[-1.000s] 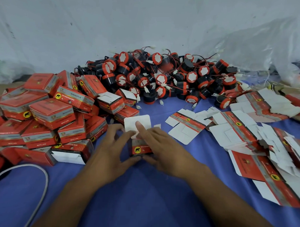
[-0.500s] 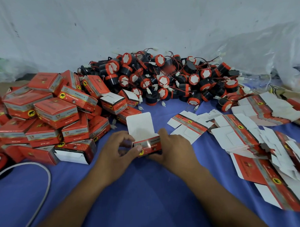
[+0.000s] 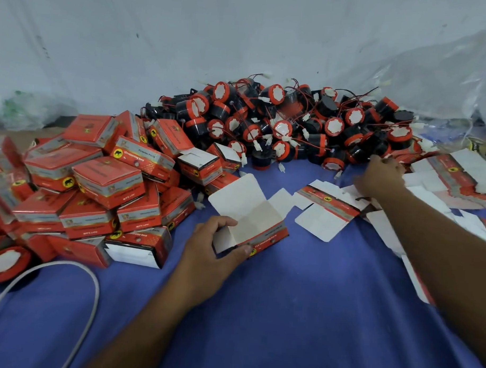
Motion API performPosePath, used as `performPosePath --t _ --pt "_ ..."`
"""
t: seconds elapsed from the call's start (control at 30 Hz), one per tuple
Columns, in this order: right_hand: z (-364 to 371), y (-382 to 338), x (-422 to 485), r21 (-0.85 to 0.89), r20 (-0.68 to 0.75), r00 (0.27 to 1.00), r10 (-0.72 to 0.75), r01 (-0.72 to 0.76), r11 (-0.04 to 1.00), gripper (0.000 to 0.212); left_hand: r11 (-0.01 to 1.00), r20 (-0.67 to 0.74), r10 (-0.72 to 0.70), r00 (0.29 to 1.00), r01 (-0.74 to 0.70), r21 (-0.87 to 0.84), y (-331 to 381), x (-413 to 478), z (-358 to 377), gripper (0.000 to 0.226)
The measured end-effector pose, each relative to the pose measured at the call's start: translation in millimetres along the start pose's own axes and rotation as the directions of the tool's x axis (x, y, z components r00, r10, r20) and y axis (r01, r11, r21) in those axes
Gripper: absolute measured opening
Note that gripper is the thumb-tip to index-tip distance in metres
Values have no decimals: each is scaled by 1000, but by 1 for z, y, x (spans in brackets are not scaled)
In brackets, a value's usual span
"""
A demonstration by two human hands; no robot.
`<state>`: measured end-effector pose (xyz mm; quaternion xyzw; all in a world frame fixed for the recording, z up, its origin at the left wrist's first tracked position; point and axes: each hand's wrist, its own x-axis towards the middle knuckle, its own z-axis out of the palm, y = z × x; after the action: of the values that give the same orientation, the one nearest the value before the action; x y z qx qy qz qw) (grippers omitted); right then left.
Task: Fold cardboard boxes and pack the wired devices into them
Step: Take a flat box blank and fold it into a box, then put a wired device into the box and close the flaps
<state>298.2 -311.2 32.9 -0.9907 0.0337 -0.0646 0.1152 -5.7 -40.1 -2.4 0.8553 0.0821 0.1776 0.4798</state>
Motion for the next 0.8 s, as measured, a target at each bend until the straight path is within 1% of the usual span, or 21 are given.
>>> performPosePath --t 0.03,0.07,0.1,0.17,0.23,0.33,0.4,0.47,0.53,0.6,0.67,0.7,0.73,0.8 --pt "3 5 6 -68 17 1000 9 -8 998 58 1000 0 7 1000 -7 3 0 0 0 43" --pt "7 9 11 -105 -3 1000 6 -6 994 56 1000 1 15 1000 -15 9 0 0 0 44" --pt "9 12 12 -104 -39 999 0 -4 995 56 1000 0 24 1000 -24 13 0 0 -1 45" --pt "9 16 13 -24 -80 997 1 -3 1000 64 999 -4 40 999 -40 6 0 0 -1 47" --pt "7 20 14 71 -47 999 23 -20 997 70 998 1 57 998 -57 -8 1 0 -1 48" --pt "6 24 19 87 -5 998 63 -62 994 68 998 14 68 998 -68 -11 1 0 -2 48" --pt "6 27 25 103 -50 997 60 -54 993 61 997 28 72 997 -72 -7 2 0 -2 47" --pt "8 30 30 126 -92 995 42 -30 992 59 998 34 70 997 -69 -12 1 0 -2 48" --pt "8 31 29 101 -68 998 -5 12 995 58 998 41 65 997 -65 -12 1 0 -1 49" --pt "7 29 25 93 -62 995 -81 87 992 51 998 40 62 997 -62 -11 1 0 0 48" --pt "4 22 18 169 -159 980 -123 150 974 47 998 33 65 997 -65 -12 0 1 0 48" --pt "0 18 12 245 -229 966 -123 180 953 47 998 30 68 997 -68 -12 0 1 0 49" --pt "-5 12 3 335 -300 946 -119 222 916 48 998 28 69 997 -69 -13 -1 1 1 50" --pt "-18 -6 -25 500 -398 908 -133 336 798 46 998 23 61 998 -61 -19 -2 1 1 54"
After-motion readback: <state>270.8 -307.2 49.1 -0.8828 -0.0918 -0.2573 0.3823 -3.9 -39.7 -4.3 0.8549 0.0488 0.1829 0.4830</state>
